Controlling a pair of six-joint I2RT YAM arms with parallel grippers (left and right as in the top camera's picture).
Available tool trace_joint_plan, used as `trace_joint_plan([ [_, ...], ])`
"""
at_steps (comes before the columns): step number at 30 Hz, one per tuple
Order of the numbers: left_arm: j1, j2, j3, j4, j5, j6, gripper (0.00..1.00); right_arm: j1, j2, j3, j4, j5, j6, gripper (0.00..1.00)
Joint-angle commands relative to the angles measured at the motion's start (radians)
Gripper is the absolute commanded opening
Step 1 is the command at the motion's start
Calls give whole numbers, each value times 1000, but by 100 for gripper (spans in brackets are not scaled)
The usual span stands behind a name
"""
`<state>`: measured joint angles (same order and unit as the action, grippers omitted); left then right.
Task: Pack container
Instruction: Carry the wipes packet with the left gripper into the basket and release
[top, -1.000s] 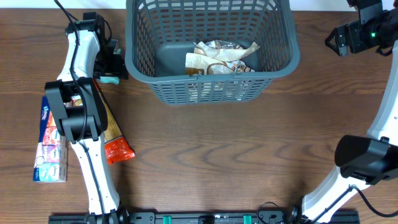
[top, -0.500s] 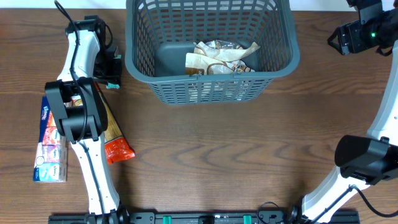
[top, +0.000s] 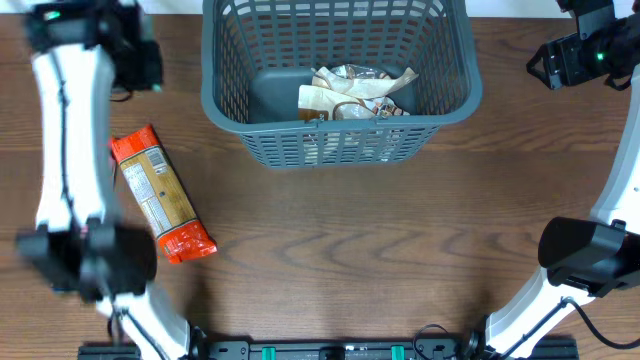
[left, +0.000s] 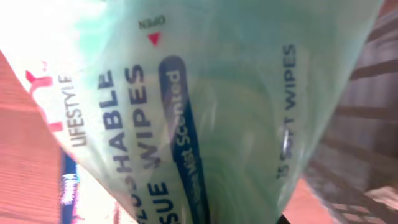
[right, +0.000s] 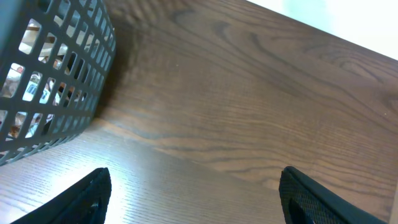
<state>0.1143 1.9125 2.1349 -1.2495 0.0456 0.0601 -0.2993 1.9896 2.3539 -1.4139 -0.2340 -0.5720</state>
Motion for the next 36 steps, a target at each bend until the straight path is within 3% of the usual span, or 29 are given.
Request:
trace_joint_plan([
  [1,-15,-120,16,22,-3,-17,6,-10,-2,-4,-2,-1,-2,74],
  [5,-75,-253,16,89,-3,-13,6,-37,-15,-3,15,16,11,72],
  [13,-308,-319,16,221,-1,31,6,-176,-21,-4,71,193,324,74],
  [17,-430,-273,16,230,92,244,6,-249,-21,-3,68,193,351,74],
  [20,-506,-221,16,188,169,541,6,-285,-21,-3,64,183,351,73],
  [25,-543,-131,16,171,168,856,6,-313,-21,-4,60,154,351,72],
  [28,-534,-81,16,179,167,923,5,-313,-21,-4,60,154,351,71],
  [36,-456,101,16,180,126,922,6,-313,-21,-4,59,154,351,70],
])
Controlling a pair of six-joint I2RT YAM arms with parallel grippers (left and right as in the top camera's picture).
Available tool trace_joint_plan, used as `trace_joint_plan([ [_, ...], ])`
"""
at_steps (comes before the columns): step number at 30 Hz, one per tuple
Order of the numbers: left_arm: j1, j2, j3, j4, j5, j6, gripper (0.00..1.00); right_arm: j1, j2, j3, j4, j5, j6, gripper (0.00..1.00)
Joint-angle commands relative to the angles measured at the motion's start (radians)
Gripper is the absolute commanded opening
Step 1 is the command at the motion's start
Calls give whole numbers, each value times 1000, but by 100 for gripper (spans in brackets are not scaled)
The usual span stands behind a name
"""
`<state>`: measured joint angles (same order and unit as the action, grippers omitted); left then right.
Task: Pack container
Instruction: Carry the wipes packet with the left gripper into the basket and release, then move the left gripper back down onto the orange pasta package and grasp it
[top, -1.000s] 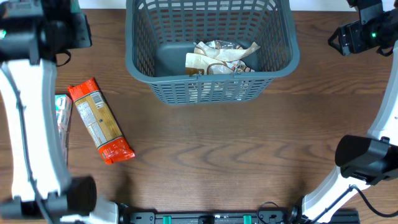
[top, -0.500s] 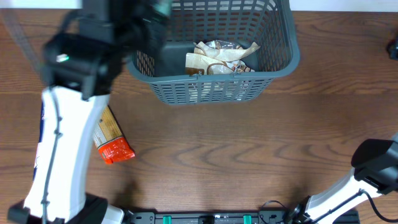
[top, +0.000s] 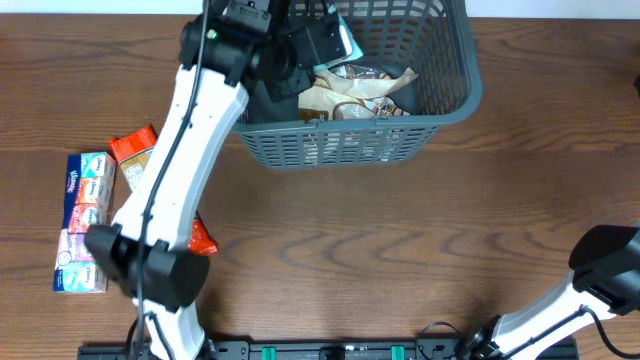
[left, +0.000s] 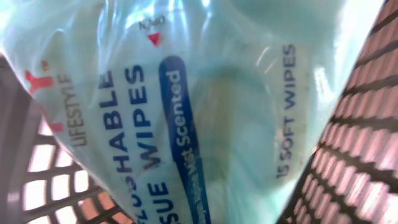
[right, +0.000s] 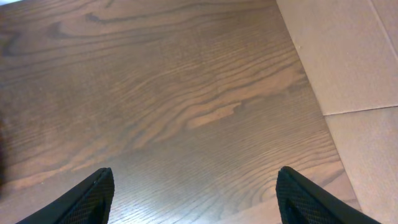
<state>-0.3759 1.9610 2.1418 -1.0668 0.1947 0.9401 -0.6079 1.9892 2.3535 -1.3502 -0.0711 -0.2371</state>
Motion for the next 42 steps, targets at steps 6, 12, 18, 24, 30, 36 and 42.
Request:
trace_joint_plan([
  [6,96,141,9,-5,-31,41,7,-4,-21,-3,-8,-9,16,70],
  [12,129,146,9,-15,-30,-34,51,-4,-21,-3,-8,-14,15,70],
  [18,121,91,9,-63,-31,-92,65,-4,-21,-3,-11,-16,15,70],
  [24,119,-88,9,-50,-30,-235,66,-4,-21,-3,-11,-76,12,70],
  [30,124,-309,9,-32,-31,-245,72,-4,-21,-3,-11,-76,12,78],
  [36,227,-434,9,-87,-349,-566,80,-4,-21,-3,-11,-83,12,88],
  [42,459,-431,-9,-346,-413,-980,89,-3,-21,-3,-11,-121,12,95],
])
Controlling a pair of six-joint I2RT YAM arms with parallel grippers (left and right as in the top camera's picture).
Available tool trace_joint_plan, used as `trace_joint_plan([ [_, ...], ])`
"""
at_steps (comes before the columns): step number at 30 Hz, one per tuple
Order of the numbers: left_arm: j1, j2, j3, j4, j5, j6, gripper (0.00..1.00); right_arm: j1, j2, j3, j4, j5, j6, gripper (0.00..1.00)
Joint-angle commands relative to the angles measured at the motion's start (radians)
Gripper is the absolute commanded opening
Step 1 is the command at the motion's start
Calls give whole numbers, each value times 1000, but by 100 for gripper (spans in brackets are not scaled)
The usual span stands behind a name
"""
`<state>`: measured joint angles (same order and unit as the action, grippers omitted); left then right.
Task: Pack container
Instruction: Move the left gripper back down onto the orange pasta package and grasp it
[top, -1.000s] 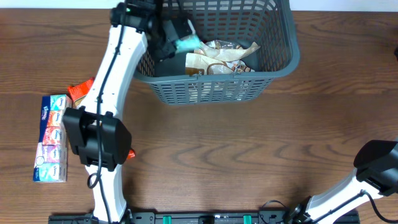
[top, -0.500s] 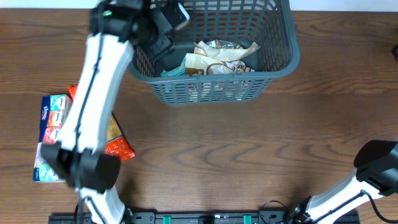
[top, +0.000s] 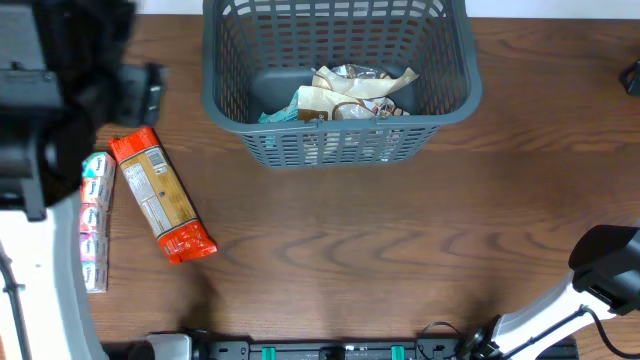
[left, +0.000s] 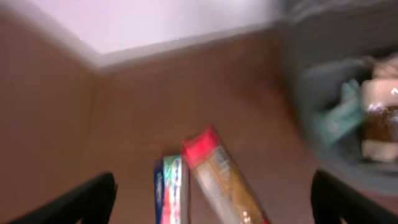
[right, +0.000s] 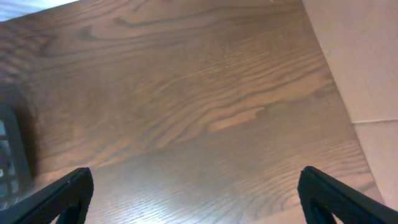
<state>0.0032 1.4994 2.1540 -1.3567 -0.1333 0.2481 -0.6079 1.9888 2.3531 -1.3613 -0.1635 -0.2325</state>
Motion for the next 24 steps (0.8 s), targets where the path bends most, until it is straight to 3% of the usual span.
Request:
trace_joint_plan([
  [1,110,34,-39,-84,-85,-320,89,-2,-21,-3,1,-28,8,96],
  [9,214,-17,-358,-13,-83,-413,89,0,-21,-3,8,-28,8,99],
  [16,213,-196,-782,162,111,-415,89,0,-21,-3,8,-28,7,99],
  [18,213,-247,-893,201,130,-420,90,0,-21,-3,8,-28,7,99],
  [21,214,-291,-1035,263,130,-438,100,0,-21,-3,7,-28,6,99],
  [24,214,-283,-1118,332,131,-438,99,0,-21,-3,7,-28,0,99],
])
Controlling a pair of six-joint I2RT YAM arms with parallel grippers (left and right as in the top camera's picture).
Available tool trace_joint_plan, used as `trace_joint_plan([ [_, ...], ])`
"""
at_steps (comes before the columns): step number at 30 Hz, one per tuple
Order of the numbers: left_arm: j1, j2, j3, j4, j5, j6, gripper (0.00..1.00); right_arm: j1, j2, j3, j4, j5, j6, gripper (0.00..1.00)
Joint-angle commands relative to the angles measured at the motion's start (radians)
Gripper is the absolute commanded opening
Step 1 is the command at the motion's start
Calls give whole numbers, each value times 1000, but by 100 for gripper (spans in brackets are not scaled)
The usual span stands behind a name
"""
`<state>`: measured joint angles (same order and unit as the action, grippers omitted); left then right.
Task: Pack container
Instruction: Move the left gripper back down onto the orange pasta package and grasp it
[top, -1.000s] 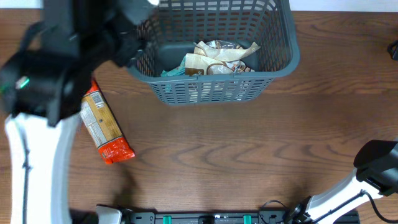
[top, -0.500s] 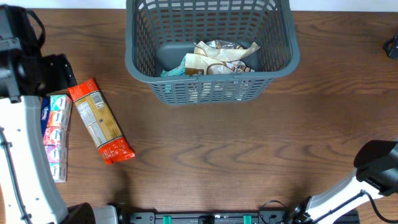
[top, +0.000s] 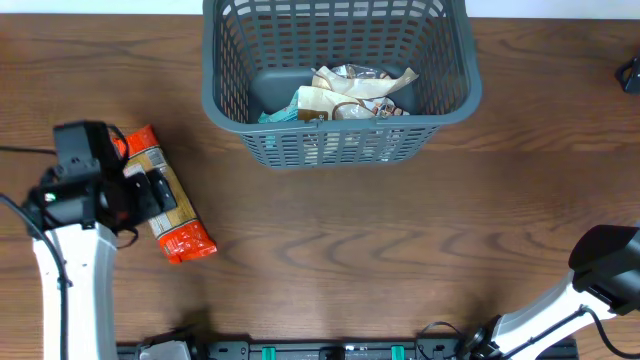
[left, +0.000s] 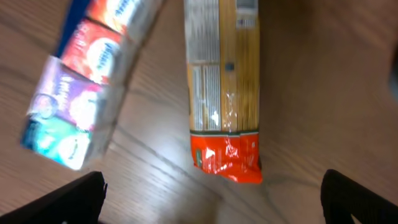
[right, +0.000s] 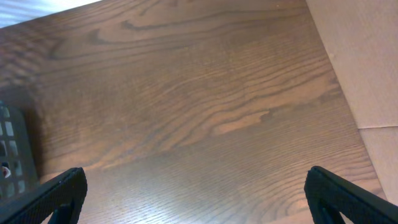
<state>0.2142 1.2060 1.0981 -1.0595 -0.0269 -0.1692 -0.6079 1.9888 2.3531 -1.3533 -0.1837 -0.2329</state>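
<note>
The grey mesh basket (top: 340, 75) stands at the table's far middle and holds snack packets (top: 355, 92) and a teal wipes pack (top: 278, 111). An orange pasta packet (left: 222, 93) lies on the table at the left, with a multi-pack of tissues (left: 87, 81) beside it. In the overhead view the tissues are hidden under my left arm. My left gripper (left: 211, 208) hangs open just above the pasta packet's near end, holding nothing. My right gripper (right: 199, 205) is open and empty over bare table at the far right.
The basket's corner (right: 9, 146) shows at the left of the right wrist view. The table's right edge and the floor (right: 367, 56) lie past it. Bare wood spreads in front of the basket (top: 380, 230).
My left gripper was high over the table's left side, with the pasta and tissues seen from far. Now it is low over them, still open. The right gripper has hardly moved.
My left gripper was shut on the teal wipes pack over the table's left side. Then it held the pack over the basket. Later the pack lay in the basket and the gripper was open at the left. Now it hangs over the pasta packet.
</note>
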Motion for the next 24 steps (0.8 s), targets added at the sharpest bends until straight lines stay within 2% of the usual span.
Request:
trace_joint_plan([
  [1,3,19,-79,58,31,-21,99,0,-21,-3,-1,-8,0,99],
  [9,3,182,-104,248,82,-20,99,0,-21,-3,-5,-8,-8,99],
  [18,3,413,-104,388,92,-24,99,0,-21,-3,-5,-8,-18,99],
  [24,4,459,-104,457,90,-24,99,0,-21,-3,-5,-8,-19,99],
])
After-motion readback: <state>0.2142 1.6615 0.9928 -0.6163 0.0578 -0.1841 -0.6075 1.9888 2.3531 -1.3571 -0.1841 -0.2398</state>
